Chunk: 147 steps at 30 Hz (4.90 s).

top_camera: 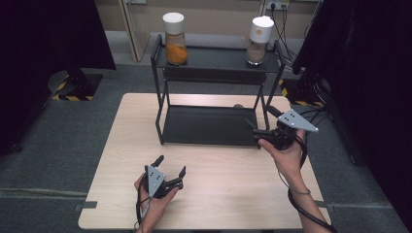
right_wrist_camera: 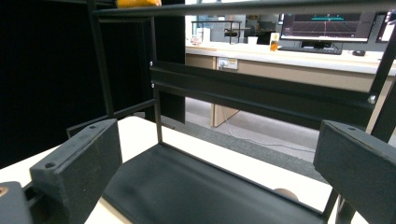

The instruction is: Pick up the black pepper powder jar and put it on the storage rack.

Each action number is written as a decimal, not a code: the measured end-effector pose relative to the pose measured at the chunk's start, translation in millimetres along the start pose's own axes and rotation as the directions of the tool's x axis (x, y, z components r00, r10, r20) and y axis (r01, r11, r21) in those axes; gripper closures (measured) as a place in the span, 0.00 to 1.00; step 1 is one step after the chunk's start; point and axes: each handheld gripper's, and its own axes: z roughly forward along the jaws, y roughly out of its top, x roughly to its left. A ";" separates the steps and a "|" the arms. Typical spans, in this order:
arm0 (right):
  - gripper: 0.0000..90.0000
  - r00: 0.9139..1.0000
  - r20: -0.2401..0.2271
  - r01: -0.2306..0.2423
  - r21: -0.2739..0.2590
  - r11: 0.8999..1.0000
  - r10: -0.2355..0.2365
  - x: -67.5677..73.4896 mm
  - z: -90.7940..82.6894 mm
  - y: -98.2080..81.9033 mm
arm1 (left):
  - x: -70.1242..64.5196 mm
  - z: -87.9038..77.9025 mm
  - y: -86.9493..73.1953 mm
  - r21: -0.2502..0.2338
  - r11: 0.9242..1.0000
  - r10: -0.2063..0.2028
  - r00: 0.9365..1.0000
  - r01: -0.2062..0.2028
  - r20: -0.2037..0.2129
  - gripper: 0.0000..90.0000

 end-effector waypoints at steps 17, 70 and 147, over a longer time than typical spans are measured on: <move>0.02 0.999 -0.014 -0.037 0.046 0.998 0.038 4.6 -9.8 -30.2 | -0.2 -0.2 -0.6 -0.003 1.000 -0.001 1.000 0.001 -0.001 0.11; 0.02 0.995 0.015 -0.101 0.195 0.976 0.100 11.0 -22.8 -104.0 | -0.5 -0.6 -1.3 -0.007 1.000 -0.001 1.000 0.001 -0.001 0.11; 0.03 0.987 0.077 -0.155 0.223 0.962 0.141 3.6 -43.6 -134.7 | -0.6 -0.8 -1.7 -0.010 1.000 0.002 1.000 -0.002 -0.002 0.11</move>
